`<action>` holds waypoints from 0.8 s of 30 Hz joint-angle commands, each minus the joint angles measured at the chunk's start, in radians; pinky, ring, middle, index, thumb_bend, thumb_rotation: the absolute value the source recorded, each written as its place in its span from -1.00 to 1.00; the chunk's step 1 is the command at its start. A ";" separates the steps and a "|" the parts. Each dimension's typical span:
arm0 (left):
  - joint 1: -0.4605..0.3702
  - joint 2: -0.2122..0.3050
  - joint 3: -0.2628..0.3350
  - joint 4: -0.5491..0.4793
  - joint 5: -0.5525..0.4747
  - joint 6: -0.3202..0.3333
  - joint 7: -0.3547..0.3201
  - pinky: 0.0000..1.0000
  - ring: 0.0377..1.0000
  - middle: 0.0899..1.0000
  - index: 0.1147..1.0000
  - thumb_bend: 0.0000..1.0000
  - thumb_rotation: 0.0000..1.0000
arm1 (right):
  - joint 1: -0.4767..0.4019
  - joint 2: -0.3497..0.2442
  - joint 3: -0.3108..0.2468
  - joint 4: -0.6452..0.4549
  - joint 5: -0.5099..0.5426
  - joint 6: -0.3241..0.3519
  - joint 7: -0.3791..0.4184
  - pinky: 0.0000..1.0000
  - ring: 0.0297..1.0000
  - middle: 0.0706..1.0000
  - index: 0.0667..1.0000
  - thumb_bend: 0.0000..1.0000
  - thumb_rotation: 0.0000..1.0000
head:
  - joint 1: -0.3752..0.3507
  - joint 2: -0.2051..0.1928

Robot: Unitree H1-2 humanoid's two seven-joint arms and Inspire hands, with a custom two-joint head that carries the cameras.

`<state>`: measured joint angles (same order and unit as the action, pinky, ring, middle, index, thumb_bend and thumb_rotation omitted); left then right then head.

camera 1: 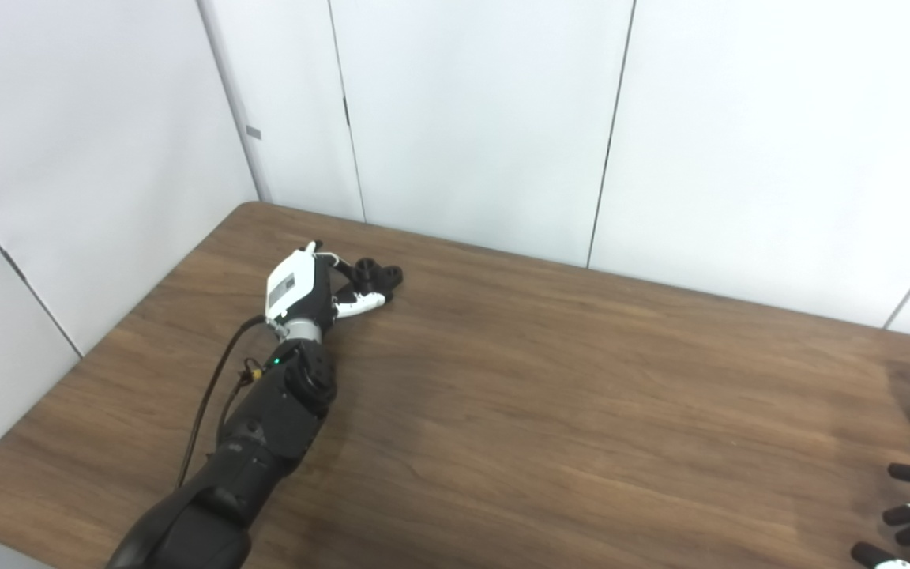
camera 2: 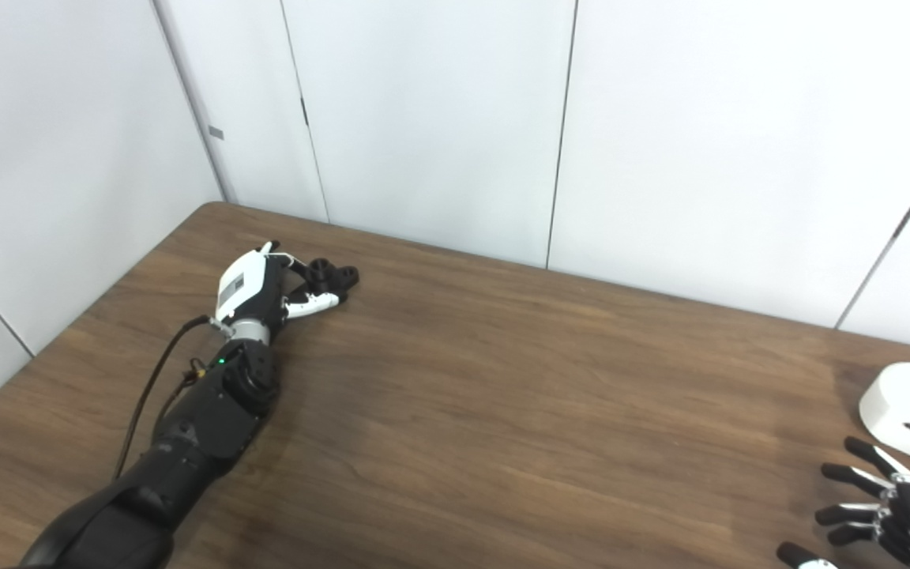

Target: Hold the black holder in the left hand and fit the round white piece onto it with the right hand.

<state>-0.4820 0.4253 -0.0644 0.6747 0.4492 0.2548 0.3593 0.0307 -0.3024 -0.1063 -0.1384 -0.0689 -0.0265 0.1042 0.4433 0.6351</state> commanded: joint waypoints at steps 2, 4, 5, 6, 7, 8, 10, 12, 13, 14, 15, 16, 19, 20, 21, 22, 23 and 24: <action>0.047 -0.014 -0.022 0.049 -0.003 0.051 -0.052 1.00 1.00 0.92 -0.14 0.04 -0.85 | -0.017 -0.023 -0.012 -0.040 0.007 -0.016 0.002 -0.11 0.05 0.42 0.65 0.32 -0.87 | -0.001 0.001; 0.047 -0.014 -0.022 0.049 -0.003 0.051 -0.052 1.00 1.00 0.92 -0.14 0.04 -0.85 | -0.017 -0.023 -0.012 -0.040 0.007 -0.016 0.002 -0.11 0.05 0.42 0.65 0.32 -0.87 | -0.001 0.001; 0.047 -0.014 -0.022 0.049 -0.003 0.051 -0.052 1.00 1.00 0.92 -0.14 0.04 -0.85 | -0.017 -0.023 -0.012 -0.040 0.007 -0.016 0.002 -0.11 0.05 0.42 0.65 0.32 -0.87 | -0.001 0.001; 0.047 -0.014 -0.022 0.049 -0.003 0.051 -0.052 1.00 1.00 0.92 -0.14 0.04 -0.85 | -0.017 -0.023 -0.012 -0.040 0.007 -0.016 0.002 -0.11 0.05 0.42 0.65 0.32 -0.87 | -0.001 0.001; 0.047 -0.014 -0.022 0.049 -0.003 0.051 -0.052 1.00 1.00 0.92 -0.14 0.04 -0.85 | -0.017 -0.023 -0.012 -0.040 0.007 -0.016 0.002 -0.11 0.05 0.42 0.65 0.32 -0.87 | -0.001 0.001; 0.047 -0.014 -0.022 0.049 -0.003 0.051 -0.052 1.00 1.00 0.92 -0.14 0.04 -0.85 | -0.017 -0.023 -0.012 -0.040 0.007 -0.016 0.002 -0.11 0.05 0.42 0.65 0.32 -0.87 | -0.001 0.001; 0.047 -0.014 -0.022 0.049 -0.003 0.051 -0.052 1.00 1.00 0.92 -0.14 0.04 -0.85 | -0.017 -0.023 -0.012 -0.040 0.007 -0.016 0.002 -0.11 0.05 0.42 0.65 0.32 -0.87 | -0.001 0.001; 0.047 -0.014 -0.022 0.049 -0.003 0.051 -0.052 1.00 1.00 0.92 -0.14 0.04 -0.85 | -0.017 -0.023 -0.012 -0.040 0.007 -0.016 0.002 -0.11 0.05 0.42 0.65 0.32 -0.87 | -0.001 0.001; 0.047 -0.014 -0.022 0.049 -0.003 0.051 -0.052 1.00 1.00 0.92 -0.14 0.04 -0.85 | -0.017 -0.023 -0.012 -0.040 0.007 -0.016 0.002 -0.11 0.05 0.42 0.65 0.32 -0.87 | -0.001 0.001; 0.047 -0.014 -0.022 0.049 -0.003 0.051 -0.052 1.00 1.00 0.92 -0.14 0.04 -0.85 | -0.017 -0.023 -0.012 -0.040 0.007 -0.016 0.002 -0.11 0.05 0.42 0.65 0.32 -0.87 | -0.001 0.001; 0.047 -0.014 -0.022 0.049 -0.003 0.051 -0.052 1.00 1.00 0.92 -0.14 0.04 -0.85 | -0.017 -0.023 -0.012 -0.040 0.007 -0.016 0.002 -0.11 0.05 0.42 0.65 0.32 -0.87 | -0.001 0.001; 0.047 -0.014 -0.022 0.049 -0.003 0.051 -0.052 1.00 1.00 0.92 -0.14 0.04 -0.85 | -0.017 -0.023 -0.012 -0.040 0.007 -0.016 0.002 -0.11 0.05 0.42 0.65 0.32 -0.87 | -0.001 0.001; 0.047 -0.014 -0.022 0.049 -0.003 0.051 -0.052 1.00 1.00 0.92 -0.14 0.04 -0.85 | -0.017 -0.023 -0.012 -0.040 0.007 -0.016 0.002 -0.11 0.05 0.42 0.65 0.32 -0.87 | -0.001 0.001; 0.047 -0.014 -0.022 0.049 -0.003 0.051 -0.052 1.00 1.00 0.92 -0.14 0.04 -0.85 | -0.017 -0.023 -0.012 -0.040 0.007 -0.016 0.002 -0.11 0.05 0.42 0.65 0.32 -0.87 | -0.001 0.001; 0.047 -0.014 -0.022 0.049 -0.003 0.051 -0.052 1.00 1.00 0.92 -0.14 0.04 -0.85 | -0.017 -0.023 -0.012 -0.040 0.007 -0.016 0.002 -0.11 0.05 0.42 0.65 0.32 -0.87 | -0.001 0.001; 0.047 -0.014 -0.022 0.049 -0.003 0.051 -0.052 1.00 1.00 0.92 -0.14 0.04 -0.85 | -0.017 -0.023 -0.012 -0.040 0.007 -0.016 0.002 -0.11 0.05 0.42 0.65 0.32 -0.87 | -0.001 0.001; 0.047 -0.014 -0.022 0.049 -0.003 0.051 -0.052 1.00 1.00 0.92 -0.14 0.04 -0.85 | -0.017 -0.023 -0.012 -0.040 0.007 -0.016 0.002 -0.11 0.05 0.42 0.65 0.32 -0.87 | -0.001 0.001; 0.047 -0.014 -0.022 0.049 -0.003 0.051 -0.052 1.00 1.00 0.92 -0.14 0.04 -0.85 | -0.017 -0.023 -0.012 -0.040 0.007 -0.016 0.002 -0.11 0.05 0.42 0.65 0.32 -0.87 | -0.001 0.001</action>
